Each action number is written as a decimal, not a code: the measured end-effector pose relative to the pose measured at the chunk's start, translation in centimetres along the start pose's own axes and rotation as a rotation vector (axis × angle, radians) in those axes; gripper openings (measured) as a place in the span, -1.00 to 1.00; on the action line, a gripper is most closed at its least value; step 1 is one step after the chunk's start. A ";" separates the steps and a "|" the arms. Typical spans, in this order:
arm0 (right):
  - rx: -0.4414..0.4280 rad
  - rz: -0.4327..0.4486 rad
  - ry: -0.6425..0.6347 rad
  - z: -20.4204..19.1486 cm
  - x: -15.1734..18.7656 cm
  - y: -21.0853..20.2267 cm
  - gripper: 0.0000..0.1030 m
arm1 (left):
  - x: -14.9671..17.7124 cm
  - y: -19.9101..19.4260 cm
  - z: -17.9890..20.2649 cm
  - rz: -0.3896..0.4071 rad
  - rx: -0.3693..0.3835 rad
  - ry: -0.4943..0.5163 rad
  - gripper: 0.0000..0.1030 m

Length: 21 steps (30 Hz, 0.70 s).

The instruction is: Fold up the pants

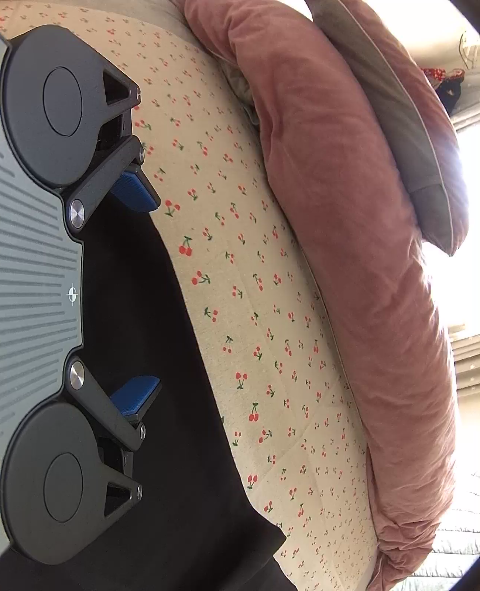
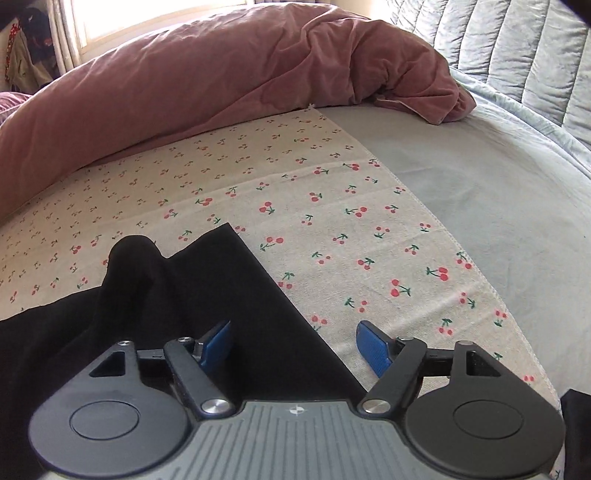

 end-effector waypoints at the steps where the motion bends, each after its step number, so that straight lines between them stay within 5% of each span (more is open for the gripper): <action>1: 0.009 0.015 -0.023 -0.5 -0.2 0.3 0.42 | -0.3 0.7 0.0 0.002 0.015 0.004 0.85; 3: -0.007 0.032 -0.047 -1.4 -0.4 0.7 0.26 | -0.7 1.8 0.2 -0.002 0.061 0.009 0.72; 5: -0.031 0.046 -0.074 -2.4 -0.5 0.7 -0.18 | -0.9 3.1 0.4 -0.033 0.101 -0.006 0.43; 6: -0.044 0.049 -0.090 -2.7 -0.5 0.6 -0.31 | -1.0 3.5 0.4 -0.042 0.127 -0.030 0.20; 7: -0.051 0.047 -0.101 -2.9 -0.6 0.8 -0.75 | -1.2 3.6 0.4 -0.048 0.158 -0.060 0.01; 8: -0.062 0.042 -0.099 -3.0 -0.8 0.7 -0.92 | -1.3 3.6 0.6 -0.051 0.192 -0.082 -0.39; 9: -0.066 0.042 -0.092 -3.0 -0.9 0.5 -0.92 | -1.4 3.4 0.9 -0.047 0.199 -0.082 -0.78; 10: -0.053 0.048 -0.097 -3.1 -0.9 0.5 -0.93 | -1.4 3.3 1.5 -0.041 0.180 -0.056 -0.95; 13: 0.018 0.096 -0.128 -2.7 -0.7 -0.1 -0.93 | -1.3 3.1 2.7 -0.024 0.117 -0.021 -1.00; 21: 0.111 0.201 -0.086 0.7 -1.7 -1.4 -0.94 | -2.6 1.6 1.6 0.120 0.013 -0.144 -1.00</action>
Point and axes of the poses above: each gripper's, at about its wrist camera, not at the fingertips, and y roughly the way its jaws point, z to its right, x to its underside, the point moved 4 cm from there along y, roughly the way its jaws point, and after that the axes turned 5 degrees about z, right-handed, at the moved point
